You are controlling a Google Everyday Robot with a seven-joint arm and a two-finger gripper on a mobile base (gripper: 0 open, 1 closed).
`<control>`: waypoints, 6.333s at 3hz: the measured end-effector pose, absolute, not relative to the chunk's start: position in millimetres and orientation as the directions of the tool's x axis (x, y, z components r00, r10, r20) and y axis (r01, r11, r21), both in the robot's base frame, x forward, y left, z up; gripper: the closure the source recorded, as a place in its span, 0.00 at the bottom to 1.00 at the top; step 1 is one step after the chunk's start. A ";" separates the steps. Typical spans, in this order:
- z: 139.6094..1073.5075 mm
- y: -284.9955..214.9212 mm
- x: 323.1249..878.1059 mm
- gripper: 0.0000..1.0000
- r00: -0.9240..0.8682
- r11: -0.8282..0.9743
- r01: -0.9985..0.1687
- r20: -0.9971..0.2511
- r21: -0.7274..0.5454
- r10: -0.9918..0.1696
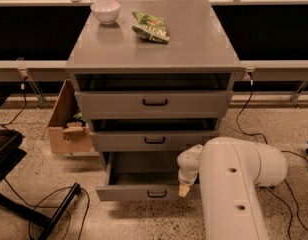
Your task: Open bottom drawer
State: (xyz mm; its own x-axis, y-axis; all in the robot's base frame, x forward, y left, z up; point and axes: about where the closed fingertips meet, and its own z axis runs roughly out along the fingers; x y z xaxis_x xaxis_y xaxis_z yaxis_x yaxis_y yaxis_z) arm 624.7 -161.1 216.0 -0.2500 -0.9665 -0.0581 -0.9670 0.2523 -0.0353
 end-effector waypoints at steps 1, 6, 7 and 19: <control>215.9 -161.1 624.7 0.00 -0.250 0.252 -0.967 -0.058 -0.035 -0.967; 182.9 -150.0 523.9 0.39 -0.334 0.329 -0.924 0.006 0.196 -0.943; 190.2 -149.8 522.8 0.63 -0.334 0.329 -0.923 0.008 0.197 -0.942; 194.1 -148.1 510.9 0.00 -0.327 0.325 -0.930 0.018 0.174 -0.945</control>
Offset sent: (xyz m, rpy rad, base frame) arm 0.0000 0.0000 0.0000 0.0000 0.0000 0.0000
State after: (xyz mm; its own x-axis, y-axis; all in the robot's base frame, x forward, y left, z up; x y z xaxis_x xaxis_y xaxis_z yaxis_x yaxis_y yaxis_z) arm 510.9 -148.1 194.1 -0.3266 -0.9450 0.0176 -0.9297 0.3245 0.1743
